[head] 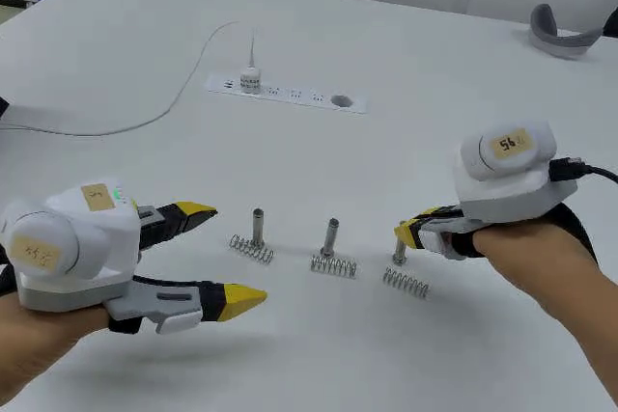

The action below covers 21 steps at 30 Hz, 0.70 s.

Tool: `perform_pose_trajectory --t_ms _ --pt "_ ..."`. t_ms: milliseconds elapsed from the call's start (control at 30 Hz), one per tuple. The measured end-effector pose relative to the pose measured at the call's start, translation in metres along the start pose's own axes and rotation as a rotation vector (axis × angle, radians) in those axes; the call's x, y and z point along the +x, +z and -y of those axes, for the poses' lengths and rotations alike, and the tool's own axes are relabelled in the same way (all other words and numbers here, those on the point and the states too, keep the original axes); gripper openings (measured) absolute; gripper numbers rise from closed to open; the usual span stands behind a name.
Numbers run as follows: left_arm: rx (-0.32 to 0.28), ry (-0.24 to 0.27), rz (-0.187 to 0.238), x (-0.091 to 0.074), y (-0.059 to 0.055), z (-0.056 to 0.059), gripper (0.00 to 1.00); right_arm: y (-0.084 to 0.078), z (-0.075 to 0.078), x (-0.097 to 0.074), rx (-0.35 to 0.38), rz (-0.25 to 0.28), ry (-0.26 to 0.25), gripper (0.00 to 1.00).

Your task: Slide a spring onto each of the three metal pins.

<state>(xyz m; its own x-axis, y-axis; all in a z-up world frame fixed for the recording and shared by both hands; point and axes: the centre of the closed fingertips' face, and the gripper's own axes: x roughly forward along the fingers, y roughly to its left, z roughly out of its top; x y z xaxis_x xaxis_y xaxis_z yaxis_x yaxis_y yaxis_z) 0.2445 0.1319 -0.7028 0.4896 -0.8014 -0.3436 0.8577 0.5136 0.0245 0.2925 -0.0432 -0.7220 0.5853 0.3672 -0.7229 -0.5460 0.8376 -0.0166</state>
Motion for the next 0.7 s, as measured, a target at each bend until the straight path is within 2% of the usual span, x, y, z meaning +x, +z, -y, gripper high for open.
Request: perform_pose_trajectory --t_ms 333,467,700 --pt "0.001 0.003 0.005 -0.0003 0.002 0.0013 0.71 -0.0042 0.003 -0.0017 0.008 0.002 -0.001 0.09" --pt "0.001 0.006 -0.002 -0.0018 -0.0005 0.0 0.71 -0.0052 0.0024 -0.0026 0.005 0.012 0.004 0.09" --pt "0.0 0.008 -0.002 -0.0022 0.0 0.002 0.71 -0.0049 0.0006 -0.0026 -0.016 0.012 0.009 0.09"
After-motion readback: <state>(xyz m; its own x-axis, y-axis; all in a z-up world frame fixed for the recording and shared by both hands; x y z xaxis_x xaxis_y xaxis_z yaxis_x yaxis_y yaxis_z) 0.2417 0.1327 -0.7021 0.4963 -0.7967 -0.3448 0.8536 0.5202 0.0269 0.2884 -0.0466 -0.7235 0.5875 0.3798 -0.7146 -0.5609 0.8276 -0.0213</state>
